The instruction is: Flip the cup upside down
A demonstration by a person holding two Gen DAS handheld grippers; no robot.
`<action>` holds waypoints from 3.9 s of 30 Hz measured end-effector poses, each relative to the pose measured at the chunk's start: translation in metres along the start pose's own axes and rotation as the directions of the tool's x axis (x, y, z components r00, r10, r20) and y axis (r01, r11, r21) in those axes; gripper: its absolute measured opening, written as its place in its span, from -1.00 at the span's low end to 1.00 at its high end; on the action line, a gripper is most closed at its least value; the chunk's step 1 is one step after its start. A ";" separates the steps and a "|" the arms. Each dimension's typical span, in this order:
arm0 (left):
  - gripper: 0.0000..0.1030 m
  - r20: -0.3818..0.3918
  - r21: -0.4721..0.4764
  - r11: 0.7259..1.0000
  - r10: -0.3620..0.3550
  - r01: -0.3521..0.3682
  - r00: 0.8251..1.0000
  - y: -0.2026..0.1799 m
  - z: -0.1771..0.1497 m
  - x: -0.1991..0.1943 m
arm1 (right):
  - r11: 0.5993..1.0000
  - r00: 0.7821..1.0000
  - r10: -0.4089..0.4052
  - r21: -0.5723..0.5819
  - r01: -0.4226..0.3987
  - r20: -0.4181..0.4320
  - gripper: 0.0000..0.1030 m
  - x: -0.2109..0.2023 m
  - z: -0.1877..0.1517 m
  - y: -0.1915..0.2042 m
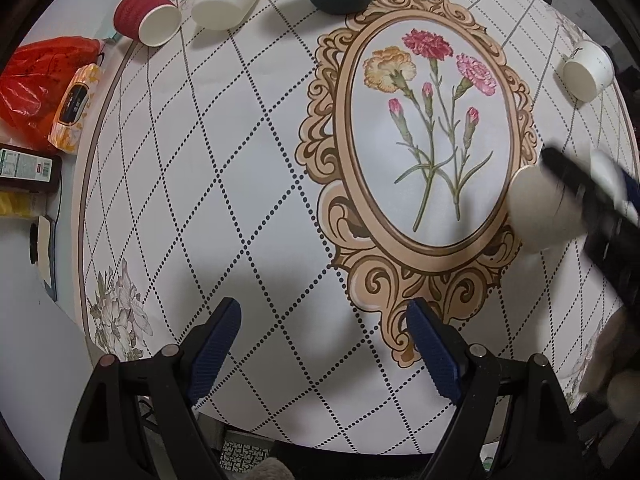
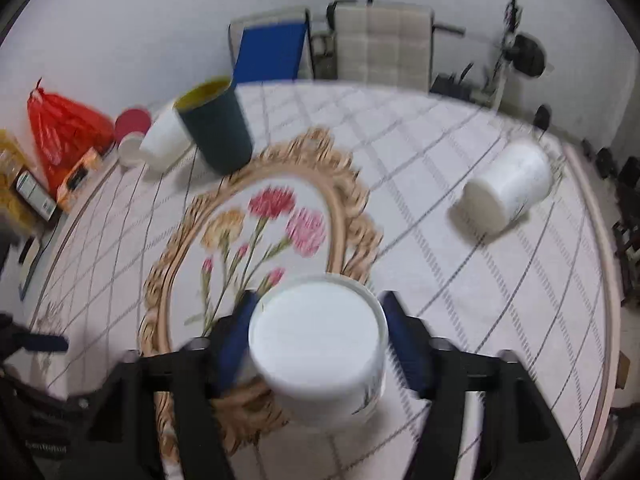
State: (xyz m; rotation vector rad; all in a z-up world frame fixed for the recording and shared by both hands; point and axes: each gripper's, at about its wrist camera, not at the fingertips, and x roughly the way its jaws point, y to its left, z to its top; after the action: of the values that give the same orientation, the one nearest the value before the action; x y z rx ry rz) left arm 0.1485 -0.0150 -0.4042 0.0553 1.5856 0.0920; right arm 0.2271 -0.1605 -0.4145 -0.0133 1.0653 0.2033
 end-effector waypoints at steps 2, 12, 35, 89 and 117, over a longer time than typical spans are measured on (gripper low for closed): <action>0.64 0.010 0.000 1.000 -0.007 0.007 1.000 0.001 -0.003 -0.008 | 1.000 0.999 0.008 0.016 -0.007 -0.036 0.86 -0.001 -0.003 0.001; 0.64 0.146 0.082 0.996 -0.048 0.036 0.988 0.002 -0.008 -0.078 | 0.954 0.988 -0.141 0.259 0.154 -0.070 0.90 -0.091 0.003 -0.019; 0.64 0.433 0.198 0.977 -0.160 0.080 0.887 0.005 -0.112 -0.300 | 0.893 0.943 -0.333 0.322 0.313 0.005 0.91 -0.379 -0.031 0.034; 0.92 0.511 0.101 0.992 -0.118 0.077 0.851 0.002 -0.164 -0.354 | 0.919 0.948 -0.308 0.282 0.277 0.074 0.95 -0.483 -0.039 0.041; 0.92 0.535 0.089 0.994 -0.095 0.056 0.840 0.003 -0.164 -0.368 | 0.922 0.953 -0.295 0.283 0.264 0.073 0.95 -0.481 -0.043 0.043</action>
State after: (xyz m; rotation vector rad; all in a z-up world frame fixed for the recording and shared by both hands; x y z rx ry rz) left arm -0.0093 -0.0504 -0.0351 0.0664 1.0207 -0.0413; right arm -0.0423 -0.2000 -0.0135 0.0913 0.9572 -0.2008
